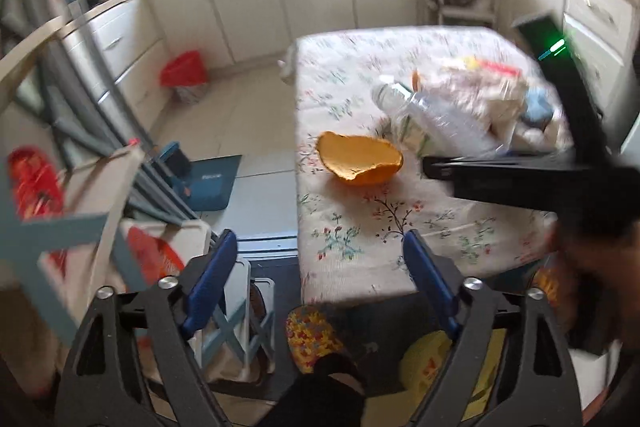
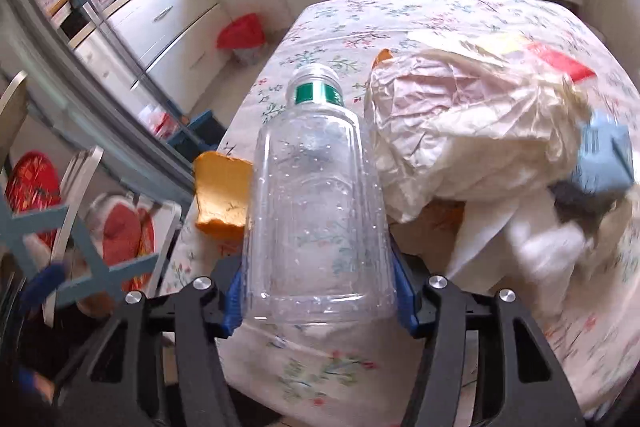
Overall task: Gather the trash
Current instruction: 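Grasp the clear plastic bottle with the right tool while the left tool grasps the orange peel, then carry bottle and peel over the yellow bucket and open both tools to drop them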
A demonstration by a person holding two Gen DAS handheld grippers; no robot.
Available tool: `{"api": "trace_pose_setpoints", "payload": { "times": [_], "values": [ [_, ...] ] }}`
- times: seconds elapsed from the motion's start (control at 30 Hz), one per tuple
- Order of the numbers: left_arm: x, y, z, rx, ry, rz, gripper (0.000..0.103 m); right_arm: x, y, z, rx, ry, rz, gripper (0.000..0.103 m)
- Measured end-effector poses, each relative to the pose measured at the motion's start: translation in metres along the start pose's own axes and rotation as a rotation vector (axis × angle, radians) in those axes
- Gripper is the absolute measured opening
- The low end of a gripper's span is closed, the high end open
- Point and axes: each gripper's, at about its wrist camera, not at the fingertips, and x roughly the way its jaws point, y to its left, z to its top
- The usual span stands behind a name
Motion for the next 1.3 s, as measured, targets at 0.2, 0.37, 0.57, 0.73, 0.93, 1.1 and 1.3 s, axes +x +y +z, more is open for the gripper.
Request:
{"api": "trace_pose_setpoints", "payload": {
  "times": [0.2, 0.37, 0.57, 0.73, 0.93, 1.1, 1.3],
  "values": [
    [0.033, -0.023, 0.025, 0.167, 0.009, -0.036, 0.068, -0.029, -0.028, -0.009, -0.069, 0.043, 0.041, 0.057],
    [0.070, -0.033, 0.042, 0.202, 0.079, -0.043, 0.042, -0.024, -0.031, -0.018, -0.079, 0.067, 0.091, 0.057],
    [0.092, -0.043, 0.047, 0.219, 0.126, -0.050, 0.020, -0.017, -0.035, -0.020, -0.066, 0.075, 0.125, 0.058],
    [0.096, -0.046, 0.053, 0.188, 0.135, -0.089, 0.005, -0.019, -0.045, -0.020, -0.010, 0.077, 0.195, 0.058],
    [0.086, -0.029, 0.060, 0.036, 0.114, -0.200, 0.002, -0.023, -0.056, -0.017, 0.114, 0.080, 0.353, 0.057],
    [0.066, -0.015, 0.059, -0.065, 0.077, -0.261, 0.002, -0.028, -0.061, -0.017, 0.177, 0.076, 0.430, 0.057],
    [0.041, -0.001, 0.058, -0.175, 0.022, -0.333, 0.002, -0.032, -0.070, -0.015, 0.235, 0.064, 0.470, 0.057]
  ]
}}
